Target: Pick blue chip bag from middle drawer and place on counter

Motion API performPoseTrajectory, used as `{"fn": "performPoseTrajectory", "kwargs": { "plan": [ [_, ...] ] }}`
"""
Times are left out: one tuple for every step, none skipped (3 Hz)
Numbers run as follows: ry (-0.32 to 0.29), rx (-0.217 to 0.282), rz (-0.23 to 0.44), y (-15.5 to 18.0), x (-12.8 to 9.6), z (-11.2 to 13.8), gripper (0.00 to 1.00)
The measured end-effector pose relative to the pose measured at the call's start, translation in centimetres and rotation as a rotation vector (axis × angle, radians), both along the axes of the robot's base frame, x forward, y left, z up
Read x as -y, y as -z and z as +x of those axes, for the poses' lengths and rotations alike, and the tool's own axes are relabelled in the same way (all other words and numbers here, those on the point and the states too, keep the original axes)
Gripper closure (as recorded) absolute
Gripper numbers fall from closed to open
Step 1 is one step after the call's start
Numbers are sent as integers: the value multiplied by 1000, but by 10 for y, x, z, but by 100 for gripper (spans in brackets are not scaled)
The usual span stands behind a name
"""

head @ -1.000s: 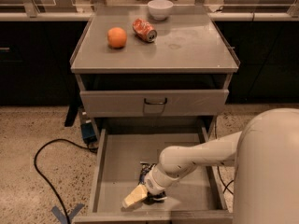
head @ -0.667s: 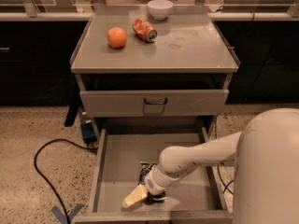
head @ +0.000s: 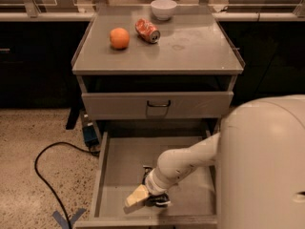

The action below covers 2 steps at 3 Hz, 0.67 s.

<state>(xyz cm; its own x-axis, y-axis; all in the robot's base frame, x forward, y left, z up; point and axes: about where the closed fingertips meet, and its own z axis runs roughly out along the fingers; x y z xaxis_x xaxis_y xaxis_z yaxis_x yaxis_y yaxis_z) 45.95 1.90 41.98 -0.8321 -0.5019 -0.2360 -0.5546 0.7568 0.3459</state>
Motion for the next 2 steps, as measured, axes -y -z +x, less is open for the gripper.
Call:
{"fn": "performPoseTrajectory", "kwargs": {
  "plan": [
    [62, 68, -66, -3, 2, 18, 0],
    [87, 73, -94, 4, 2, 26, 0]
  ]
}}
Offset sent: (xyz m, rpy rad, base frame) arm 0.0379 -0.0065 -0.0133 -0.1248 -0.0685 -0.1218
